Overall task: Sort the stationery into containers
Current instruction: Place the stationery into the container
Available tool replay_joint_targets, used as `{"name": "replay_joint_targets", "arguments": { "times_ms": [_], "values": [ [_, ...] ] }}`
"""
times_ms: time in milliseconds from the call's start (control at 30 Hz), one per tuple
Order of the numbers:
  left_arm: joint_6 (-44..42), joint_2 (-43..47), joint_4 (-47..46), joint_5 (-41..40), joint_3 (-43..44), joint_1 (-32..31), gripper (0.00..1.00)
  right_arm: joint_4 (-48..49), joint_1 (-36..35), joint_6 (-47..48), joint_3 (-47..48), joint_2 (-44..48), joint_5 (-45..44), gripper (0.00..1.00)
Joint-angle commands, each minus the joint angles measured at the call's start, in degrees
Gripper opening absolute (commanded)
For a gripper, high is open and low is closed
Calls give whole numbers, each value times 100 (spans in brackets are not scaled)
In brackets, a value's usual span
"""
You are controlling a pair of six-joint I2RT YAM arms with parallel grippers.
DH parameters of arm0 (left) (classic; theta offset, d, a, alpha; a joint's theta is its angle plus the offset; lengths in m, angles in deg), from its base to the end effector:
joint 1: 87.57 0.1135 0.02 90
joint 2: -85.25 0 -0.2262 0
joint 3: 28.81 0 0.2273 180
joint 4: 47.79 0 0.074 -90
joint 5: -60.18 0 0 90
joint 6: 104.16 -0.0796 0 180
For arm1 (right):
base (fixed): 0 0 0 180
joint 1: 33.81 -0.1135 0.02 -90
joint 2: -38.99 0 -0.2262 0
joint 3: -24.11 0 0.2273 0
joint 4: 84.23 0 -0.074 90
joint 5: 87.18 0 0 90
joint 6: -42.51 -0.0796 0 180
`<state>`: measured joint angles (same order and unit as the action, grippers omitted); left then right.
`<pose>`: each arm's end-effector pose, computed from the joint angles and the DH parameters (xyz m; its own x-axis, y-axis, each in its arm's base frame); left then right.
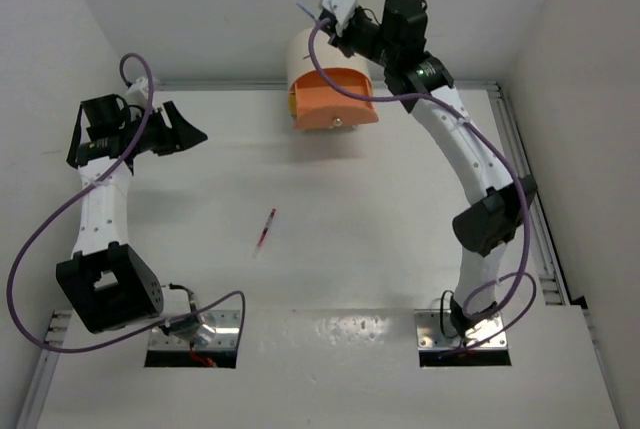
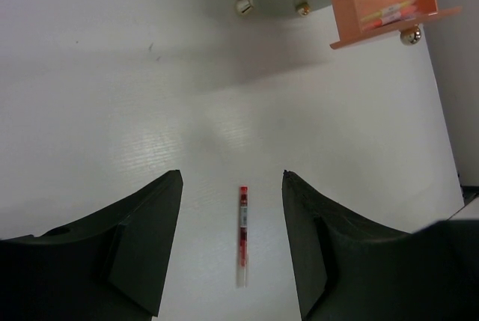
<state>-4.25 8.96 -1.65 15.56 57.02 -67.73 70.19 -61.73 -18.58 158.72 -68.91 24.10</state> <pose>0.2966 0.0468 0.2935 -0.6039 -0.3464 -0.7178 0.1981 0.8071 -0.5562 0.3759 0.2319 0.4338 0.3812 -0.3078 -0.8717 -0.6542 0.5765 -0.4896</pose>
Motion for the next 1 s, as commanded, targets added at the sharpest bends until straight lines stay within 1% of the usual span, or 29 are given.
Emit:
{"name": "replay_joint_targets", "arguments": {
  "times_ms": [0,100,300,367,467,633,800,833,900,933,967],
  "values": [
    [64,0,-218,129,137,-59,62,562,260,-570,190,-433,69,0],
    [-33,-26,-139,128,181,-59,62,615,357,-762,76,-574,305,0],
    [-305,-123,177,50,208,-59,62,651,516,-790,-557,-592,596,0],
    [-411,-158,327,32,234,-41,62,502,525,-702,-619,-619,693,0],
    [-481,-167,406,23,234,-32,62,-24,542,-439,-671,-724,790,0],
    [-525,-202,424,40,260,-15,62,-105,542,-106,-1234,-522,782,0],
    [-525,-290,433,111,304,-15,62,-421,577,141,-1208,-627,685,0],
    [-525,-290,441,128,322,-15,62,-448,595,185,-1164,-653,650,2],
    [-543,-299,459,146,348,-23,62,-475,604,168,-1111,-698,597,11],
    [-552,-316,459,155,348,-24,62,-457,612,159,-1103,-698,579,26],
    [-569,-307,476,146,374,-24,62,-440,621,159,-1094,-706,562,34]
  ]
}}
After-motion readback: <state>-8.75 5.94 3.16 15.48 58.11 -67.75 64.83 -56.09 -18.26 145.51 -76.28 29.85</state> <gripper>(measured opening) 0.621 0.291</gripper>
